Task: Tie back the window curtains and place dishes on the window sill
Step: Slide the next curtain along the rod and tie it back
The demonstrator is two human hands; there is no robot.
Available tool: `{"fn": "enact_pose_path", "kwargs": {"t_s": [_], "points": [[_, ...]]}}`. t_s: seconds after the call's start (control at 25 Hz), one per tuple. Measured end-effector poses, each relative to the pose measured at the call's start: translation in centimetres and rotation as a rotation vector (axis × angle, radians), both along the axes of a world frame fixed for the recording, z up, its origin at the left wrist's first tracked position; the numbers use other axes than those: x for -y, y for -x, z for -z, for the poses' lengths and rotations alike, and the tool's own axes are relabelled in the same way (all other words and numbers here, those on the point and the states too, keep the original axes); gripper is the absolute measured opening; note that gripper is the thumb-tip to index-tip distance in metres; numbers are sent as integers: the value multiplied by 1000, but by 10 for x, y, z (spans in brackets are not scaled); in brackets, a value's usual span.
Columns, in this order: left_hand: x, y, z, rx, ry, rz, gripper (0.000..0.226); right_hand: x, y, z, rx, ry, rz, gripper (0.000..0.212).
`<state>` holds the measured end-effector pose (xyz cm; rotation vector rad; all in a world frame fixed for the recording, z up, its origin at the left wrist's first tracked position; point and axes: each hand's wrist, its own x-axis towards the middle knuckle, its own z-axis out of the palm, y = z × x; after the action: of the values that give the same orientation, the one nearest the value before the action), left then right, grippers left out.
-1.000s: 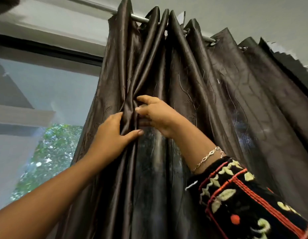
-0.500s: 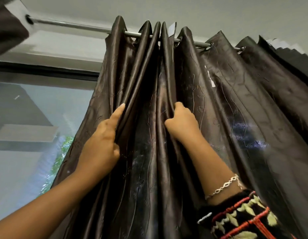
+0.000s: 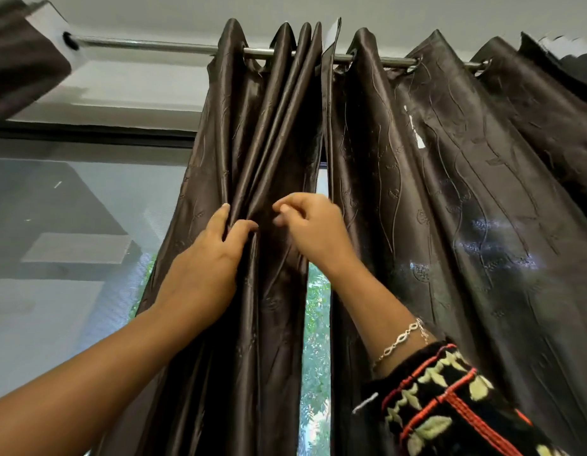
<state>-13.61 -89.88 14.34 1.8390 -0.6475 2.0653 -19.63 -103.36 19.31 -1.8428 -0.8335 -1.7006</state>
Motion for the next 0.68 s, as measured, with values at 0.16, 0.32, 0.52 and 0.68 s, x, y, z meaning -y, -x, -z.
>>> {"fn": "enact_pose_path", "kwargs": {"t_s": [0.16,0.32,0.52,0.68], "points": [[2,-6,-1,-44,-31,-49,29,29,-10,-16,58,-172,157,28],[-1,-13,-1,-59,-33,-65,12,47,-26,-36,-108,-284,284,45],[0,-23,0,-36,-47,-27,36,51,-32,-56,-273,-284,-107,63],[6,-30,2,16,-46,-156,40,57,-29,-67,71,-144,408,46]]}}
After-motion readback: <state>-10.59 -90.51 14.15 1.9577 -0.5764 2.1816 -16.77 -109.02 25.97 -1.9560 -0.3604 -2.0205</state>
